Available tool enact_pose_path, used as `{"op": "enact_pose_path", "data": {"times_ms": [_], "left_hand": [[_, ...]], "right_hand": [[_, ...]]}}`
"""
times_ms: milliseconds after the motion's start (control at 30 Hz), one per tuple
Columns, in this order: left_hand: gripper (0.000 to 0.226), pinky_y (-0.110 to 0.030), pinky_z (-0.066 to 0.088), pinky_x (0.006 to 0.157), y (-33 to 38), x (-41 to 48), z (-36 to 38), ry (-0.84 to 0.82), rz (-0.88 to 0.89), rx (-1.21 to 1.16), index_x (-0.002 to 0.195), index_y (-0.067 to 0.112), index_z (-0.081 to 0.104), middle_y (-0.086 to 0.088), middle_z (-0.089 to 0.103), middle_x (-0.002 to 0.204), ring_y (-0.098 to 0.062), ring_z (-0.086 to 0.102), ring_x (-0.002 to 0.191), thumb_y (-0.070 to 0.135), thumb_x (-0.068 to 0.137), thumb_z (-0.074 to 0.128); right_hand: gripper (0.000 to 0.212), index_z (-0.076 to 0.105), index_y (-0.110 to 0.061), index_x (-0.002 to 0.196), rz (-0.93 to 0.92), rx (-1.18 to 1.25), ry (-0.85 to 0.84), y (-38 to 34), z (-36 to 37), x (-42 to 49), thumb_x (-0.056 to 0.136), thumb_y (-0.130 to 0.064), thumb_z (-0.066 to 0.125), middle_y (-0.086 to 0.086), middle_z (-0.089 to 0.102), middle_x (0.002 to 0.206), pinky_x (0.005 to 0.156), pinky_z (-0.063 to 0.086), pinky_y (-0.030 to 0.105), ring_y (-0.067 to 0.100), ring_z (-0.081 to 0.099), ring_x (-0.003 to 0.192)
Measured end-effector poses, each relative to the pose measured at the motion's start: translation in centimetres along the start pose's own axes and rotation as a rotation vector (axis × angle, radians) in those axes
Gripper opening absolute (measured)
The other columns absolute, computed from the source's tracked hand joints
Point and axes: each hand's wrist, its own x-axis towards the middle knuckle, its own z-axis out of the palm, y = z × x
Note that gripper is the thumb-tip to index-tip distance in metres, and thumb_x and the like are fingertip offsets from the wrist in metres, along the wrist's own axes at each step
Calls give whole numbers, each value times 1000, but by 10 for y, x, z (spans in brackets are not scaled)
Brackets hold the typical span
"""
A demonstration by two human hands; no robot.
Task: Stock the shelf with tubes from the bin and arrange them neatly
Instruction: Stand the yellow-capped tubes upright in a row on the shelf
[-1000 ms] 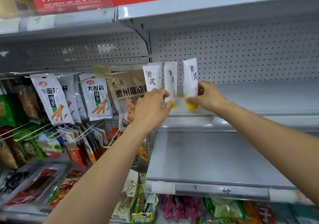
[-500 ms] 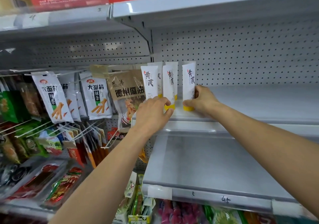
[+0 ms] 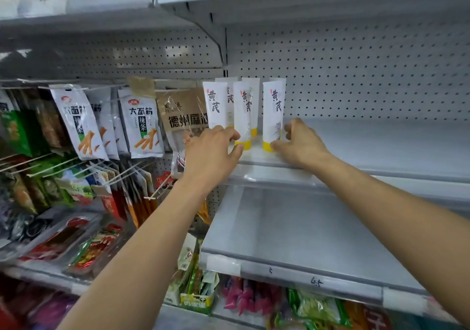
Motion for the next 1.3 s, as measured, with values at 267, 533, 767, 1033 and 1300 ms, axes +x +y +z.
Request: {"op": "enact_pose_path", "data": {"times_ms": [267, 533, 767, 1033, 1300], "left_hand": [[20, -30, 48, 70, -7, -81, -4, 36, 0, -192, 109, 28, 63, 12, 64, 98, -9, 58, 85, 36, 93, 54], [22, -35, 52, 75, -76, -201, 46, -401, -248, -227, 109, 25, 63, 10, 64, 87, -18, 64, 85, 37, 92, 55], [21, -30, 51, 73, -130, -336, 140, -854, -508, -298, 110, 29, 62, 9, 70, 95, -16, 67, 87, 40, 93, 56], [41, -39, 56, 82, -148, -440, 272, -1002, -1225, -521, 122, 15, 57, -13, 66, 109, -30, 65, 97, 31, 85, 67], [50, -51, 60, 71, -168, -476, 350, -938, -1458, -560, 130, 12, 37, -18, 57, 121, -37, 67, 94, 15, 87, 63]], "right_hand": [[27, 55, -15, 112, -481, -243, 168, 0, 16, -99, 86, -21, 58, 2, 60, 112, 84, 36, 38, 26, 51, 105], [23, 55, -21, 111, -378, -161, -294, 12, 121, -193, 90, -29, 56, -2, 62, 107, 77, 48, 37, 21, 56, 98], [17, 61, -16, 102, 8, -66, -828, 84, 236, -264, 87, -25, 61, 2, 65, 97, 80, 52, 37, 22, 63, 92], [17, 58, -13, 67, 414, 0, -1185, 165, 362, -329, 82, -16, 66, -1, 59, 67, 58, 42, 19, 14, 55, 69], [15, 55, -12, 85, 822, 83, -1067, 200, 465, -385, 85, -22, 64, 15, 63, 87, 55, 49, 31, 30, 64, 69]]}}
